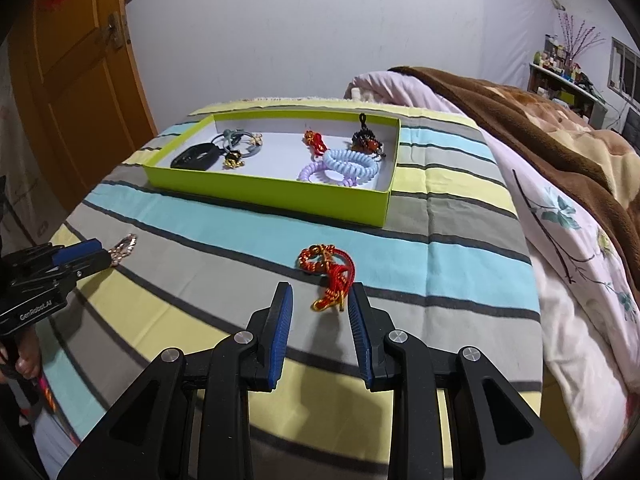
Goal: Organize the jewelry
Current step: 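Grasp the rose-gold hair clip with the left tool while the right tool grasps the red knot charm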
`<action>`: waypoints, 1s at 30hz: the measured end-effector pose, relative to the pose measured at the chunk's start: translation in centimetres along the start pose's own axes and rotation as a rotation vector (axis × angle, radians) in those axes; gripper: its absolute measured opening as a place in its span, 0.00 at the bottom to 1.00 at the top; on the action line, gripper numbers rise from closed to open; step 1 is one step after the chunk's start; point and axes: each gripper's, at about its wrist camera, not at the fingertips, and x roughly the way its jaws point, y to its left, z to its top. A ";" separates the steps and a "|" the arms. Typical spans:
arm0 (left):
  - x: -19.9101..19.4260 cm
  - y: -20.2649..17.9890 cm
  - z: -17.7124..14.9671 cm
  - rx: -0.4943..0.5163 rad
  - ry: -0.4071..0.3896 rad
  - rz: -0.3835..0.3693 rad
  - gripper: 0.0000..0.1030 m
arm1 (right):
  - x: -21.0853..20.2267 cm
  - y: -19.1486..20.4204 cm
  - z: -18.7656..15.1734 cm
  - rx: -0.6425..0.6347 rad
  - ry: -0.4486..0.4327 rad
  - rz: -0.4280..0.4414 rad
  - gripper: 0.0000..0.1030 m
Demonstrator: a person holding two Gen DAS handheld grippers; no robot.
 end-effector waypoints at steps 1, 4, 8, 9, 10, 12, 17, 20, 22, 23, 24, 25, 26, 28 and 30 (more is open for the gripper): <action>0.2 0.0 0.1 0.001 0.004 0.000 0.30 | 0.3 -0.1 0.1 0.001 0.006 0.002 0.29; 0.8 -0.2 0.0 0.007 0.028 0.005 0.30 | 1.0 -0.3 0.4 0.001 0.025 -0.002 0.29; 1.1 -0.3 0.1 0.015 0.040 0.008 0.30 | 2.1 -0.6 0.5 0.005 0.067 0.009 0.29; 1.1 -0.5 0.1 0.022 0.043 0.015 0.30 | 2.4 -0.6 0.6 0.006 0.076 0.009 0.29; 1.2 -0.6 0.1 0.033 0.046 0.023 0.30 | 2.5 -0.6 0.6 0.004 0.078 0.006 0.29; 1.4 -0.9 0.3 0.052 0.050 0.037 0.30 | 2.7 -0.6 0.8 0.002 0.084 0.003 0.29; 1.5 -0.9 0.4 0.057 0.050 0.039 0.27 | 2.6 -0.5 0.8 -0.006 0.087 -0.016 0.26; 1.4 -0.9 0.4 0.059 0.047 0.042 0.26 | 2.6 -0.6 0.9 0.003 0.086 -0.020 0.14; 1.4 -0.9 0.3 0.058 0.044 0.039 0.26 | 2.4 -0.6 0.7 0.009 0.083 -0.016 0.13; 1.3 -0.9 0.3 0.058 0.043 0.038 0.26 | 2.3 -0.6 0.6 0.008 0.083 -0.016 0.12; 1.2 -0.9 0.2 0.056 0.040 0.036 0.26 | 2.2 -0.6 0.5 0.007 0.082 -0.016 0.12; 1.1 -0.8 0.1 0.052 0.038 0.033 0.26 | 2.0 -0.5 0.4 0.007 0.080 -0.015 0.12; 0.9 -0.8 0.1 0.046 0.035 0.028 0.26 | 1.9 -0.5 0.4 0.008 0.078 -0.013 0.11; 0.5 -0.6 0.0 0.028 0.028 0.014 0.26 | 1.6 -0.4 0.2 0.012 0.070 -0.008 0.11; 0.1 -0.5 -0.1 0.017 0.020 0.004 0.26 | 1.2 -0.4 0.1 0.018 0.062 -0.005 0.11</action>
